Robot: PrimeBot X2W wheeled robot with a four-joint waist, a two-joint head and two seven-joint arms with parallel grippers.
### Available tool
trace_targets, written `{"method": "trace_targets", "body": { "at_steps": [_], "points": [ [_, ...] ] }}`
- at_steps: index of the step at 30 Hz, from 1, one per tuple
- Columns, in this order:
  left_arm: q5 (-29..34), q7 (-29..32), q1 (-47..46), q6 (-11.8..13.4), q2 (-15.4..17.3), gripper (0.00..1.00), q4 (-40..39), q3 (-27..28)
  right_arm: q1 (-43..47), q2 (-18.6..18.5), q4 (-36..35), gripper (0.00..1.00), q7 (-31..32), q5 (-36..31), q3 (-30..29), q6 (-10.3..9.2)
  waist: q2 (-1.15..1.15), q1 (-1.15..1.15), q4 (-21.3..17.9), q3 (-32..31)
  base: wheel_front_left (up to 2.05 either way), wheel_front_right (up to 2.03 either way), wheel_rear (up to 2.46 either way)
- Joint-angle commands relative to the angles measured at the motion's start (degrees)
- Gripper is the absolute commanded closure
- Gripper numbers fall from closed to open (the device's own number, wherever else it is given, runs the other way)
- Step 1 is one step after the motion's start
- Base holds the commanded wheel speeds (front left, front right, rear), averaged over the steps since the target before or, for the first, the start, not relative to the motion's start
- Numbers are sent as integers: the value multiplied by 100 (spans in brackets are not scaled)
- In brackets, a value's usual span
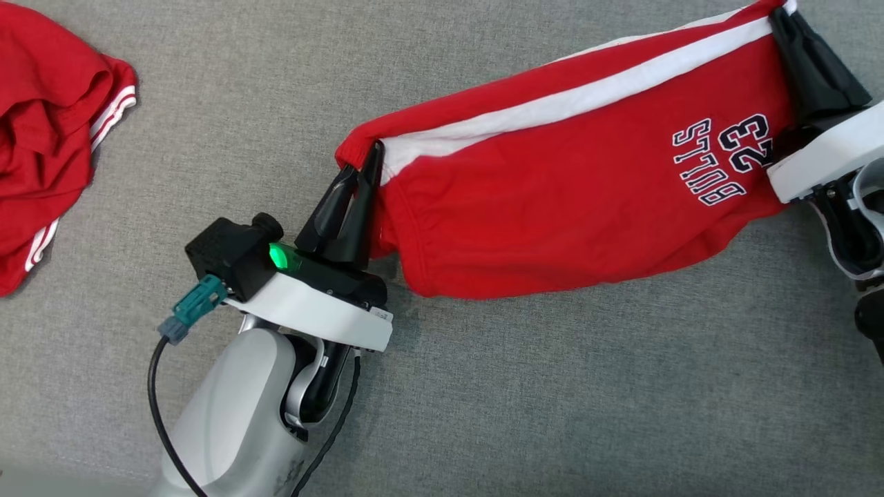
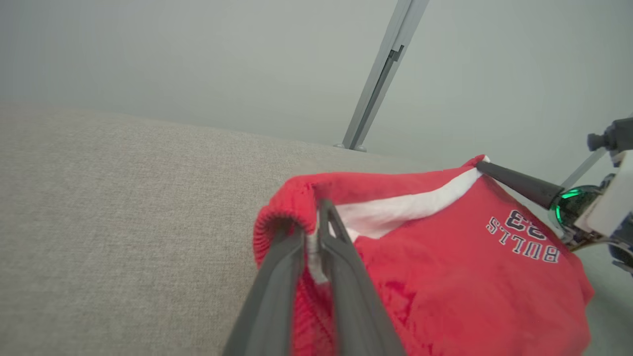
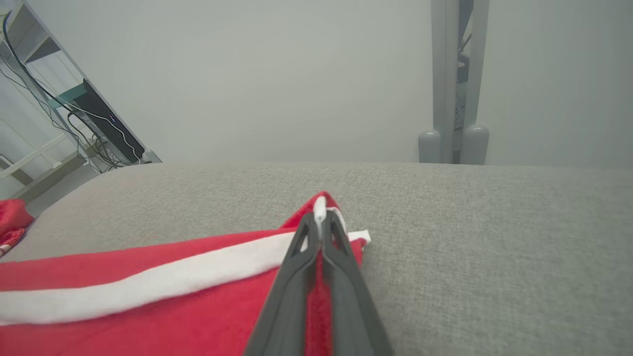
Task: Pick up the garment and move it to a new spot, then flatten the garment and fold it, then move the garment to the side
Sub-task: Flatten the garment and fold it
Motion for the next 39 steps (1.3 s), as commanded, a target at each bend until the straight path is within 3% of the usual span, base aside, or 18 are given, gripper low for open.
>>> {"method": "trace_targets", "body": {
  "at_steps": [1, 2, 10, 14, 18, 24, 39],
  "points": [
    [106, -38, -118, -8, 32, 0, 68, 14, -75, -49, 82, 8, -120, 28, 104, 2, 0, 0, -24, -26, 0, 0, 0],
    [127, -52, -116, 10, 28, 0, 104, 37, -79, -54, 122, 0, -193, 69, 179, 2, 0, 0, -45, -47, 0, 0, 0],
    [443, -107, 226, 243, 37, 0, 127, 268, 182, -75, 290, 0, -934, -13, 486, 2, 0, 0, -207, -291, 0, 0, 0],
    [674, -108, 572, 350, 43, 0, -81, 570, 542, 55, 158, 0, -1238, -376, 206, 2, 0, 0, -355, -513, 0, 0, 0],
    [704, -109, 771, 289, 107, 0, -61, 646, 953, 240, -171, 0, -1275, -724, -206, 2, 0, 0, -487, -693, 0, 0, 0],
    [806, -110, 1119, 435, 280, 0, -127, 792, 1917, 589, -884, 0, -1277, -1311, -882, 2, 0, 0, -703, -1121, 0, 0, 0],
    [751, 45, 1882, 761, 659, 0, -385, 1054, 3323, 1033, -1446, 0, -1262, -1701, -1397, 2, 0, 0, -955, -1686, 0, 0, 0]
  ]
}}
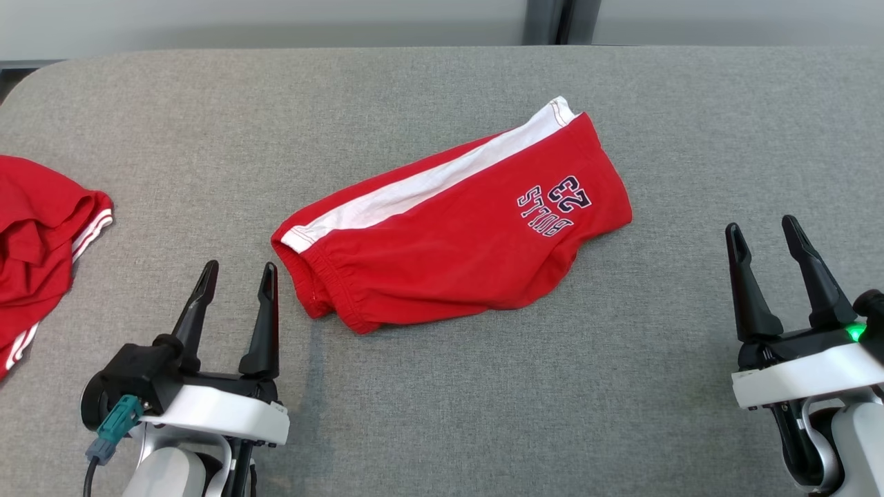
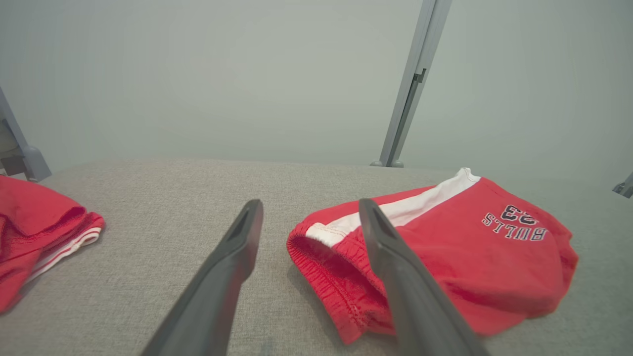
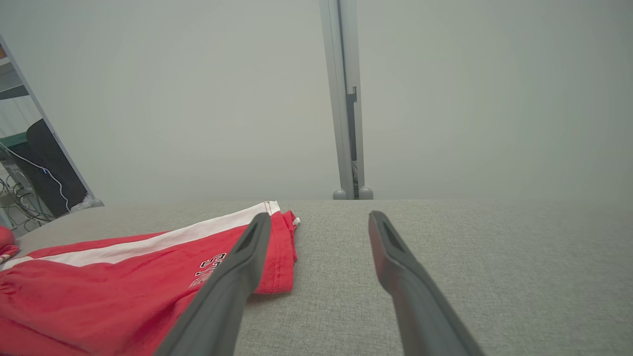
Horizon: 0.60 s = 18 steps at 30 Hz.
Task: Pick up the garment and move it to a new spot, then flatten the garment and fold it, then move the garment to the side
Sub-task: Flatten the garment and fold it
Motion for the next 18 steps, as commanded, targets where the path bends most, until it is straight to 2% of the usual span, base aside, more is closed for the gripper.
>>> {"method": "trace_targets", "body": {
  "at_steps": [1, 18],
  "points": [
    [-32, 4, 67, 43, 36, 0, -25, 34, 87, 19, -63, 0, -5, -35, -70, 2, 0, 0, -18, -24, 0, 0, 0],
    [-123, 16, -88, 41, 24, 0, -15, -23, 117, 5, -284, 0, 225, -123, -226, 2, 0, 0, 48, 45, 0, 0, 0]
  ]
}}
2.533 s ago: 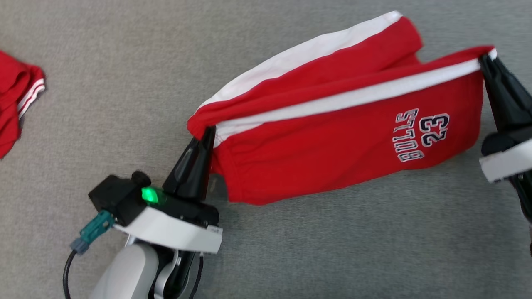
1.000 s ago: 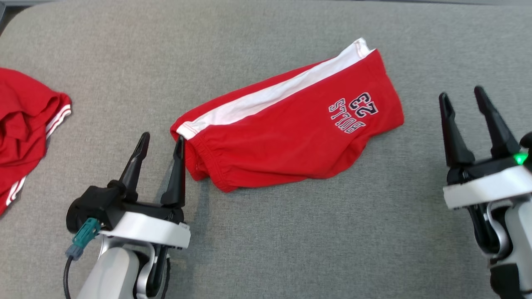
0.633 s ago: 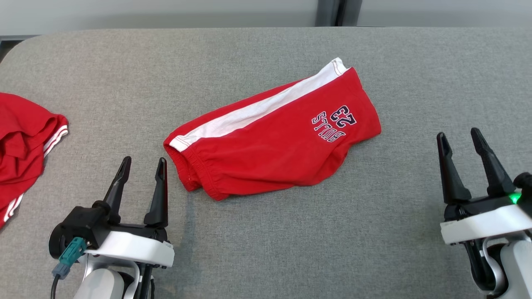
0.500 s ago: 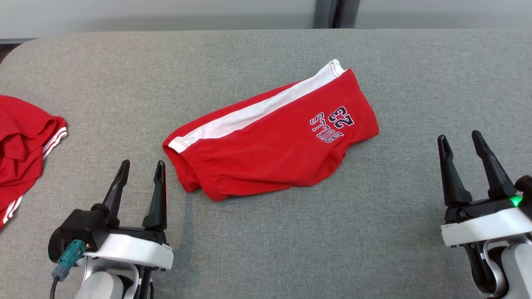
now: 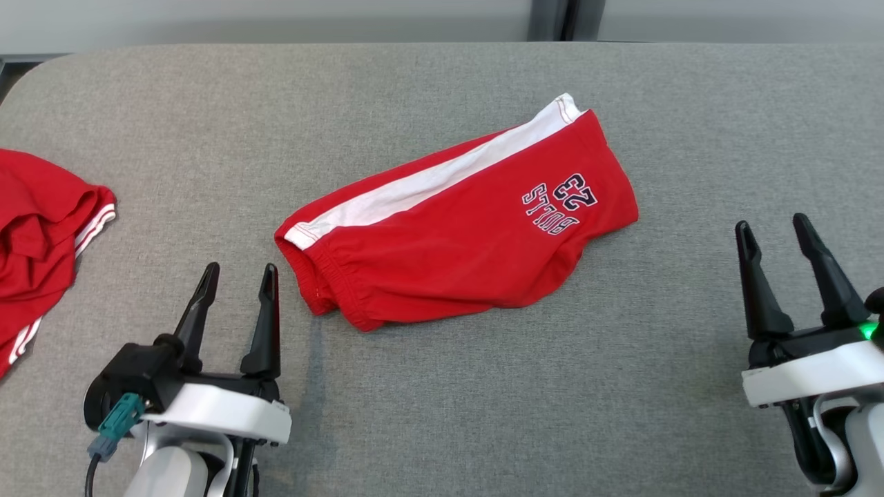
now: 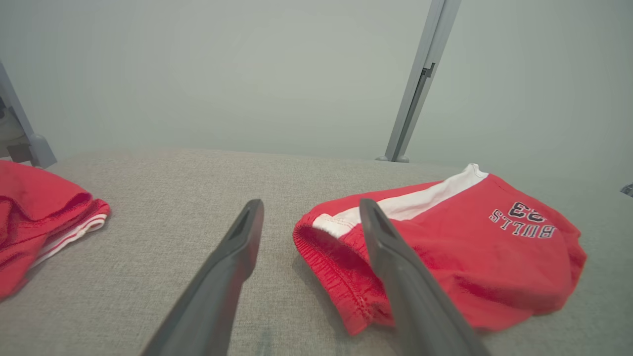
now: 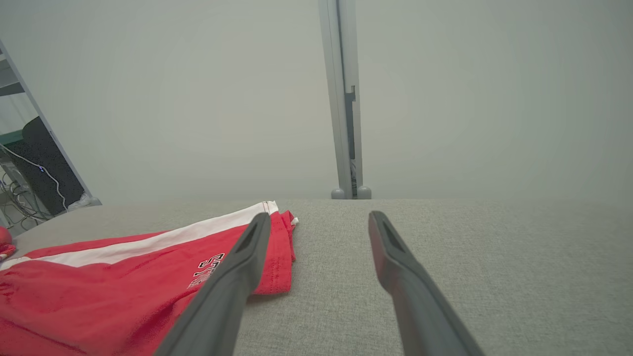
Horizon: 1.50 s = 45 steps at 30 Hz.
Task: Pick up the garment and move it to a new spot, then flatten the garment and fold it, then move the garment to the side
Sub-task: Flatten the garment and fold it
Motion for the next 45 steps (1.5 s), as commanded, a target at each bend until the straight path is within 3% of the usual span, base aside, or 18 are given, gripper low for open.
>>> {"method": "trace_targets", "body": {
  "at_steps": [1, 14, 20, 30, 31, 32, 33, 34, 45],
  "points": [
    [-5, -26, -148, 7, 11, 0, 1, -10, -73, -61, -19, 0, 29, -32, -48, 2, 0, 0, 33, 37, 0, 0, 0],
    [123, -124, -768, -163, -256, 0, 21, -277, -1065, -710, 150, 0, 606, -175, 290, 2, 0, 0, 562, 856, 0, 0, 0],
    [176, -178, -1002, -278, -405, 0, 178, -335, -1593, -936, 781, 0, 760, -52, 808, 1, 0, 0, 788, 1087, 0, 0, 0],
    [282, -204, -1083, -395, -534, 0, 288, -239, -1933, -819, 1987, 0, 1116, 345, 1455, 2, 0, 0, 881, 1145, 0, 0, 0],
    [289, -204, -1080, -410, -540, 0, 278, -217, -1957, -804, 2067, 13, 1194, 399, 1526, 2, 0, 0, 870, 1147, 0, 0, 0],
    [310, -205, -1076, -404, -547, 0, 272, -196, -1970, -796, 2123, 60, 1236, 452, 1583, 3, 0, 0, 854, 1150, 0, 0, 0],
    [321, -205, -1075, -405, -550, 0, 273, -173, -2002, -783, 2143, 94, 1204, 520, 1619, 2, 0, 0, 837, 1151, 0, 0, 0],
    [341, -205, -1077, -418, -557, 0, 275, -159, -2027, -781, 2184, 100, 1202, 577, 1659, 2, 0, 0, 819, 1149, 0, 0, 0],
    [465, -206, -873, -437, -512, 0, 281, 7, -1582, -662, 1997, 100, 573, 1090, 1457, 1, 0, 0, 533, 928, 0, 0, 0]
  ]
}}
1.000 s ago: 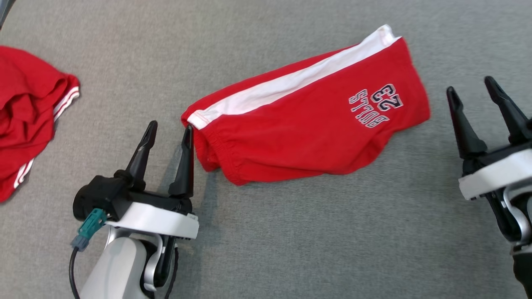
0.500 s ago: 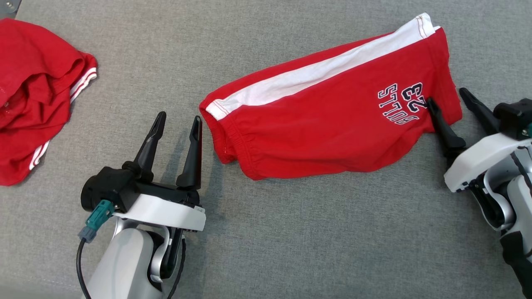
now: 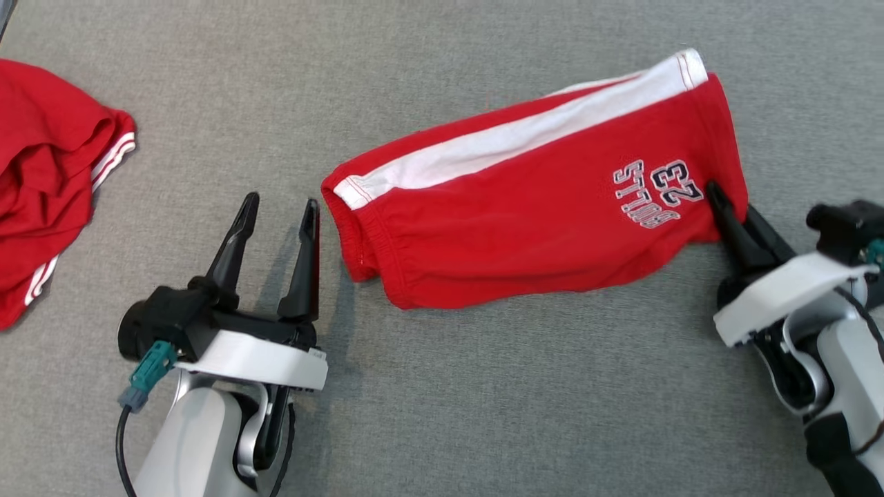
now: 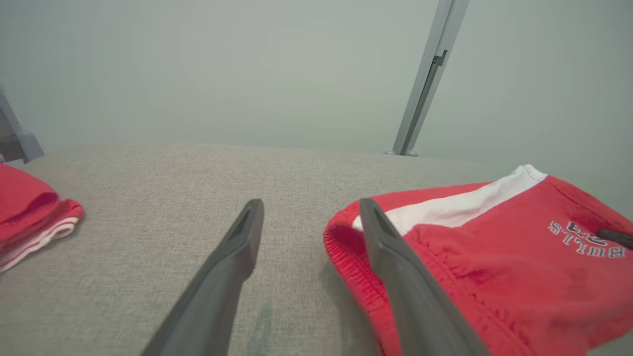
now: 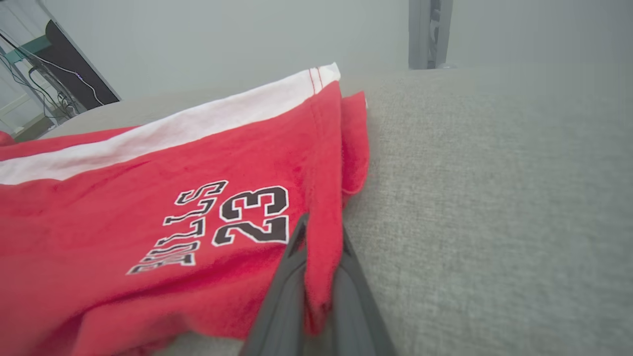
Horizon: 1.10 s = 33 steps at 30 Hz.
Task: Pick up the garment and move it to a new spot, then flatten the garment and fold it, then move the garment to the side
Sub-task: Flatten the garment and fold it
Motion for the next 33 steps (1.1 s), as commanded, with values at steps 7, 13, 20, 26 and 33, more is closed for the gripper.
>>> {"method": "trace_targets", "body": {
  "at_steps": [7, 13, 20, 26, 33],
  "points": [
    [31, -29, 255, 44, 134, 0, -39, 102, 1139, 240, -278, 100, -314, 77, -539, -1, 0, 0, -317, -279, 0, 0, 0],
    [-23, 62, 459, 110, 226, 0, -122, 143, 1890, 592, -520, 100, -391, 34, -1025, -1, 0, 0, -563, -488, 0, 0, 0],
    [-70, 184, 604, 168, 287, 0, -239, 128, 2223, 768, -725, 100, -339, -104, -1394, -1, 0, 0, -745, -646, 0, 0, 0],
    [-77, 266, 664, 191, 317, 0, -339, 95, 2214, 722, -768, 100, -238, -165, -1597, -1, 0, 0, -789, -662, 0, 0, 0],
    [-116, 292, 676, 219, 327, 0, -349, 78, 1966, 610, -1317, 100, -161, -413, -1586, 1, 0, 0, -787, -701, 0, 0, 0]
  ]
}}
